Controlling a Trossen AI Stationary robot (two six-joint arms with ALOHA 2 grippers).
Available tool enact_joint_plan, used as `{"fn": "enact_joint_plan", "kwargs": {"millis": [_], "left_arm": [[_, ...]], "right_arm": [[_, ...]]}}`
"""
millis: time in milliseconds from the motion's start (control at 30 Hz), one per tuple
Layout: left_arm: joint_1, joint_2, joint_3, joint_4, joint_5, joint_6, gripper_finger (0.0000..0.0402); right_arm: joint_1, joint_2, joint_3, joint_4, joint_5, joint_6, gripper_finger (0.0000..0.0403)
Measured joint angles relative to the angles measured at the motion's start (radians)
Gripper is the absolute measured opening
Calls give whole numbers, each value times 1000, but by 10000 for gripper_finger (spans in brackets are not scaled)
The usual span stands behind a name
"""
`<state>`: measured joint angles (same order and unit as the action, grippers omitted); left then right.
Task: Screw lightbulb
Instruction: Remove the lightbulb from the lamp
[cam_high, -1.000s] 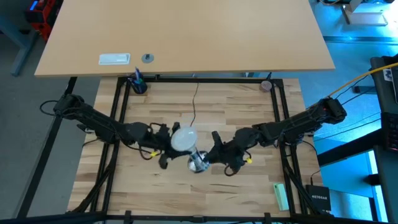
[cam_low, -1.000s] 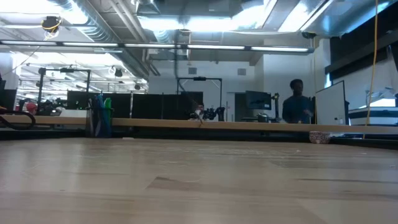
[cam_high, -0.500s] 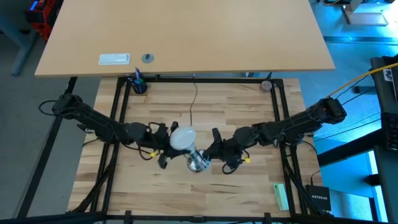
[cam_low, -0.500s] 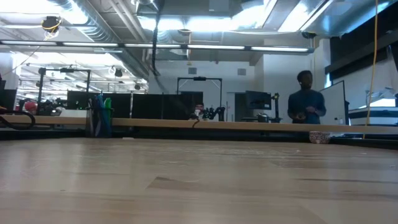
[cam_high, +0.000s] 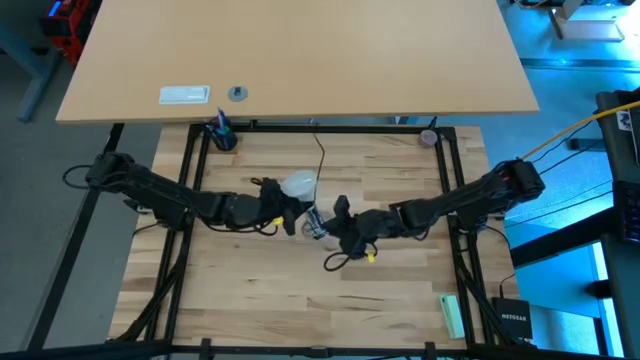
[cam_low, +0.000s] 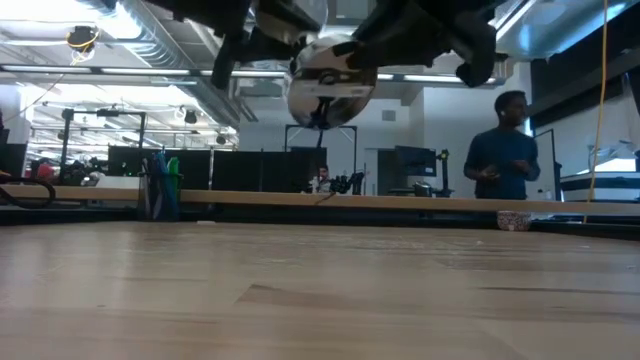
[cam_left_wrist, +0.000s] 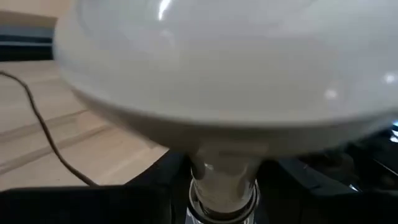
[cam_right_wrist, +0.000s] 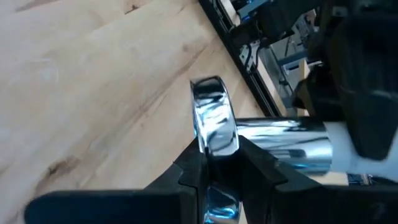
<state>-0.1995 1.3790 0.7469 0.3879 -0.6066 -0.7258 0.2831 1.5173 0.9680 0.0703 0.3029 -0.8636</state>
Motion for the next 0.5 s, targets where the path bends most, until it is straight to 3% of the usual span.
{"fn": "enact_joint_plan", "kwargs": {"millis": [267, 500], "left_arm": [[41, 6, -2, -46, -10, -41, 135], [40, 15, -9, -76, -35, 2, 132]], "right_arm": [[-2, 90, 9, 99, -10, 13, 69], [14, 81, 27, 119, 21, 45, 187]]}}
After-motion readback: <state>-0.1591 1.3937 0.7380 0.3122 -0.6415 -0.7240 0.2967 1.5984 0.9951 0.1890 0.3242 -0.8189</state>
